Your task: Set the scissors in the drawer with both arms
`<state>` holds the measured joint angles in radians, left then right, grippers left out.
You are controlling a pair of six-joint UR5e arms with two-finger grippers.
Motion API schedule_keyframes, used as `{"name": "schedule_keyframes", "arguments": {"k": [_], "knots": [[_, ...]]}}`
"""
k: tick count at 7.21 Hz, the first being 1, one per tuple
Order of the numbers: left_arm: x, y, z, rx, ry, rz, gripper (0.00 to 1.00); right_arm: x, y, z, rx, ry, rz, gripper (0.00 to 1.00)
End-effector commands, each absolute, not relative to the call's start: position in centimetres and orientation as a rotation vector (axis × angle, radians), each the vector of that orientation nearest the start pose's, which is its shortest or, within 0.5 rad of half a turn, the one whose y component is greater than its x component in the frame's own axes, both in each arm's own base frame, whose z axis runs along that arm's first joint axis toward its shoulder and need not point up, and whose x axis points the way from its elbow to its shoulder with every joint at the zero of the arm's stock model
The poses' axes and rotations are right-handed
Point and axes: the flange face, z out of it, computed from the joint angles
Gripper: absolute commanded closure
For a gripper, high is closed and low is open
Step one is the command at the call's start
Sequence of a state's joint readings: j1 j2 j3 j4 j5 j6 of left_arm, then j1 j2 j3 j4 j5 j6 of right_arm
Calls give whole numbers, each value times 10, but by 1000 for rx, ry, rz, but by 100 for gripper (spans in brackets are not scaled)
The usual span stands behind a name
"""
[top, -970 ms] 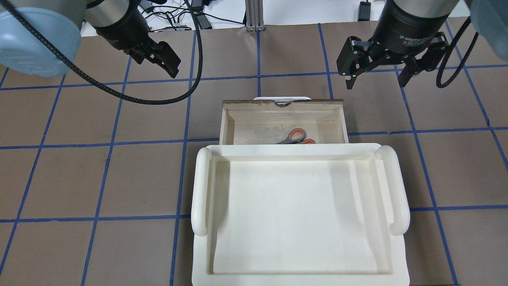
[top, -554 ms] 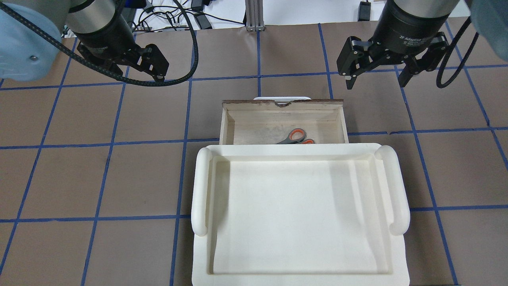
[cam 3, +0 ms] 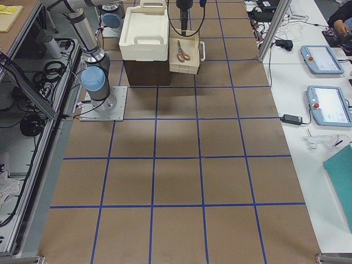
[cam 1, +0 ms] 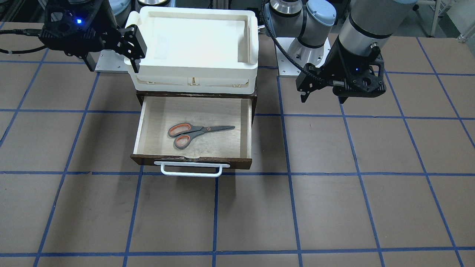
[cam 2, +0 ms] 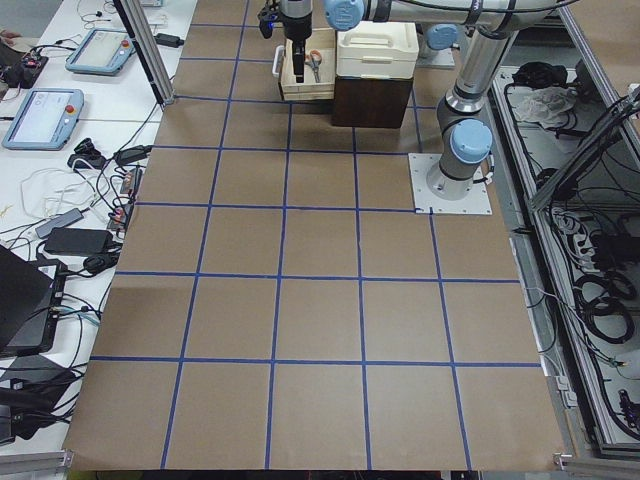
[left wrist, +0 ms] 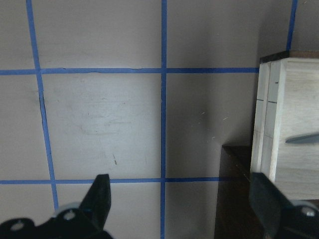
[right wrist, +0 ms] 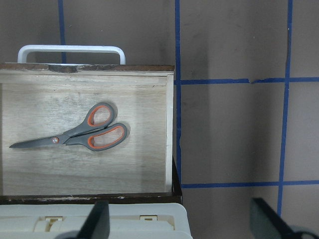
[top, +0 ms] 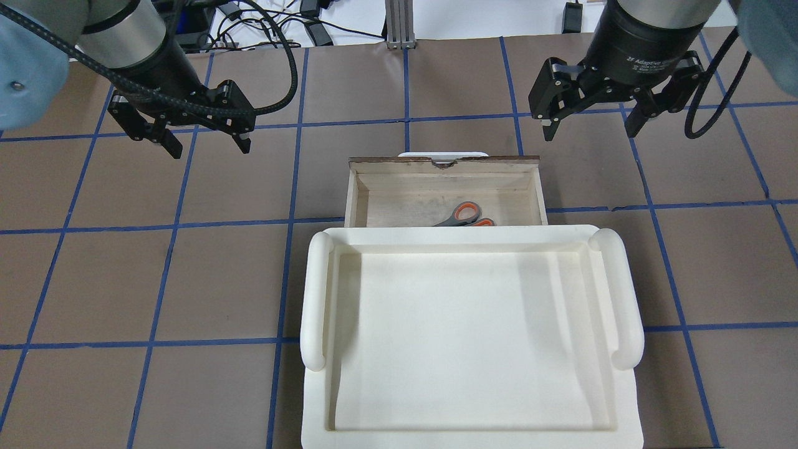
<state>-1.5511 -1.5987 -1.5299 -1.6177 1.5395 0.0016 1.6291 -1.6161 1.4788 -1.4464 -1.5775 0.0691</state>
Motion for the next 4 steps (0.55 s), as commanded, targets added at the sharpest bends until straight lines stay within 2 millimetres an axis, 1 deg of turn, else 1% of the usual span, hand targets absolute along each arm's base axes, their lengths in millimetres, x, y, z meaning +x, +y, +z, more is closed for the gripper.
{"name": "schedule_keyframes", "arguments": {"k": [1, 4], "knots": [[-125, -501, 492, -45, 3177, 46, 0, 160, -461, 543, 17, 3147, -22, 0], [-125, -501, 492, -54, 3175, 43, 0, 160, -462, 542, 15, 3150, -20, 0]]}}
